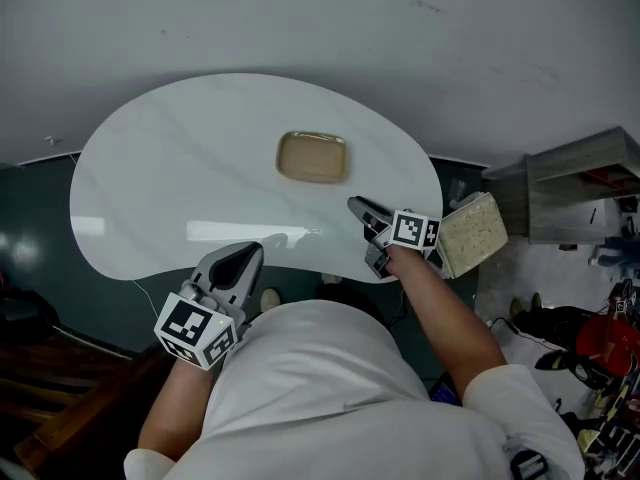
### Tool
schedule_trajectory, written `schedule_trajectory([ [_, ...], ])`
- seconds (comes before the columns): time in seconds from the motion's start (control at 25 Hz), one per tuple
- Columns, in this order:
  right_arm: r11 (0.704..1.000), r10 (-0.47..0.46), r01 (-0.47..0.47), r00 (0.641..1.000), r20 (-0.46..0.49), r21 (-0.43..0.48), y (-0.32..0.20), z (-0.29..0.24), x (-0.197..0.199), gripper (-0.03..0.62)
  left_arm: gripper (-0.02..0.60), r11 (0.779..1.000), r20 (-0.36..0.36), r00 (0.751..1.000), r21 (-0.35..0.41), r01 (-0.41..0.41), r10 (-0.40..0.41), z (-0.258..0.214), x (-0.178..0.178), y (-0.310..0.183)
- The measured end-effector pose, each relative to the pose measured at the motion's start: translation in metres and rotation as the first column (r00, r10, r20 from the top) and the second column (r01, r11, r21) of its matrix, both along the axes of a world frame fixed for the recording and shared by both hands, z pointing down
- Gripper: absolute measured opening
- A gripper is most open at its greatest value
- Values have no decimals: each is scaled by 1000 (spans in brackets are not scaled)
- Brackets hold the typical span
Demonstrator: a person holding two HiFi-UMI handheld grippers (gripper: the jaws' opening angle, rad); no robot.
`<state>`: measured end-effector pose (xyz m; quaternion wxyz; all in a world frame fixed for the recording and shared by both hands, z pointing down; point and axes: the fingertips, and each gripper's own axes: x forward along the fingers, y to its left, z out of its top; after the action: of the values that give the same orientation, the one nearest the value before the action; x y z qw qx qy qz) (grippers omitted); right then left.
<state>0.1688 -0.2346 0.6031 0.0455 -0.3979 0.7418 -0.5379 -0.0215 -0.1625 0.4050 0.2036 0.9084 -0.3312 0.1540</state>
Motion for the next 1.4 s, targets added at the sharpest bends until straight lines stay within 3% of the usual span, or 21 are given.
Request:
schedule_trajectory([
  [0.4, 997, -1, 12, 991, 133, -80, -30, 27, -10, 141, 18, 996, 32, 996, -9, 87, -86, -3, 10, -11],
  [0.76, 994, -24, 44, 981, 191, -103, -42, 29, -20, 142, 18, 991, 57, 989, -14, 136, -135, -3, 13, -13],
  [0.92, 994, -19, 42, 978, 207, -103, -44, 29, -21, 122, 18, 989, 65, 987, -12, 149, -148, -2, 13, -12],
  [1.12, 995, -3, 25, 976, 216, -99, -47, 27, -19, 33, 18, 989, 69, 986, -14, 150, -149, 0, 13, -11],
  [1.4, 995, 12, 11, 974, 227, -97, -48, 21, -17, 8, 18, 990, 60, 988, -10, 144, -143, 1, 11, -14],
])
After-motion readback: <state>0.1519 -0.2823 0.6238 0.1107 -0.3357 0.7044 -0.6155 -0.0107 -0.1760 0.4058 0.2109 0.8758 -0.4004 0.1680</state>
